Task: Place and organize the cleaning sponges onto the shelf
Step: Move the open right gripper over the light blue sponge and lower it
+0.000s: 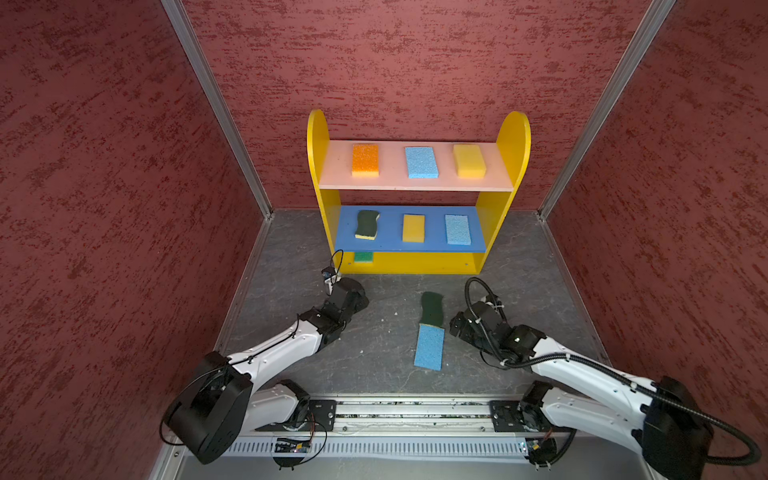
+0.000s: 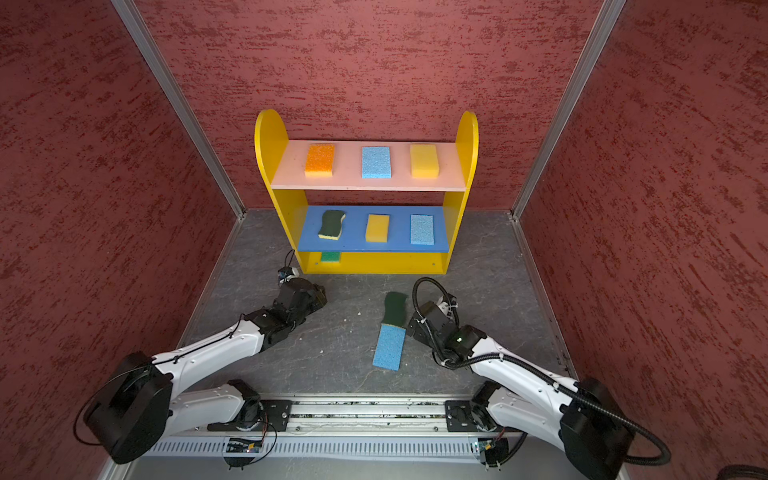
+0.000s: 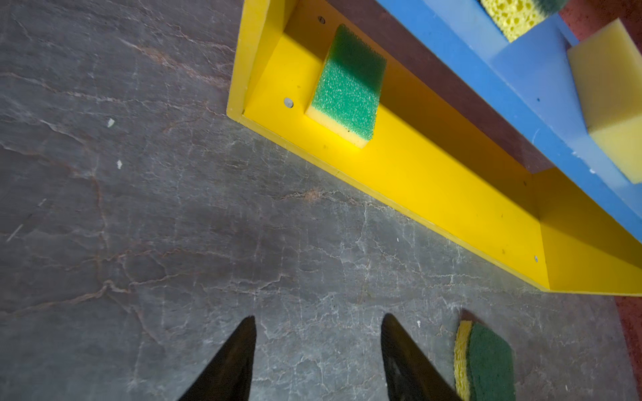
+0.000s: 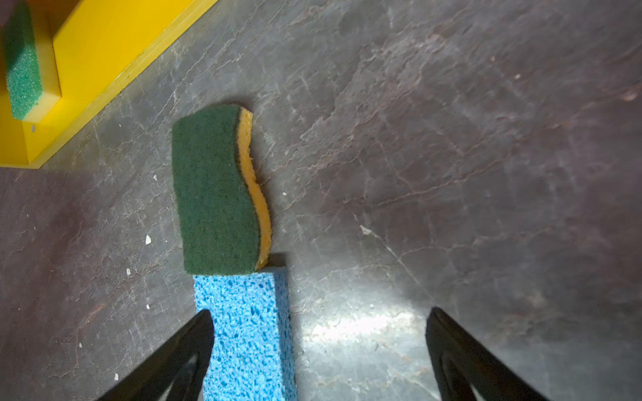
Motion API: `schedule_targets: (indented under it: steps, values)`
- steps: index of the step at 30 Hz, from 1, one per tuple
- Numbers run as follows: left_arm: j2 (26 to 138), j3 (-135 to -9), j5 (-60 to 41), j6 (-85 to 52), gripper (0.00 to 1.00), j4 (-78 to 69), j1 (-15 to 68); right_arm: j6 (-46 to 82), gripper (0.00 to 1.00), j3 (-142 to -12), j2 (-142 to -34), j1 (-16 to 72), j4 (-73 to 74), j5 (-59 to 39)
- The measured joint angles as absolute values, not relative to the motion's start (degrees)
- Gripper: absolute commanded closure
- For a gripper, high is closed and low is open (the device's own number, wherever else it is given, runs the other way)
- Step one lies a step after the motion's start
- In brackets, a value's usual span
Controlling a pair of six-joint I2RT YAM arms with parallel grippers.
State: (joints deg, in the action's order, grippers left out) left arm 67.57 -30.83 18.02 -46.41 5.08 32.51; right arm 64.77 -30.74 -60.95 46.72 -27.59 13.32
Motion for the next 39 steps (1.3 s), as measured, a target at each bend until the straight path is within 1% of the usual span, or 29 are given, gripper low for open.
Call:
schedule_targets:
  steps: [4,11,22,31,39]
  values:
    - [66.2,-29.6,17.0,-45.5,0.39,6.7,32.3,68.2,0.04,-32.6,-64.2,50.3,-28.8,14.9]
    - [64.9,-27.9,15.5,-45.3,0.38,9.1,32.1,71.7,0.04,-35.0,-68.5,54.0,-30.1,16.6]
    - [61.9,-27.0,15.1,-45.6,0.37,11.8,32.1,75.5,0.04,-38.2,-72.8,60.9,-31.2,17.3]
    - [61.9,-26.8,14.4,-46.2,0.36,12.0,32.1,77.1,0.03,-41.2,-76.8,65.5,-33.7,17.3]
    - [61.0,-25.7,13.8,-46.7,0.36,12.6,32.1,76.4,0.03,-42.5,-78.5,67.2,-34.3,17.2]
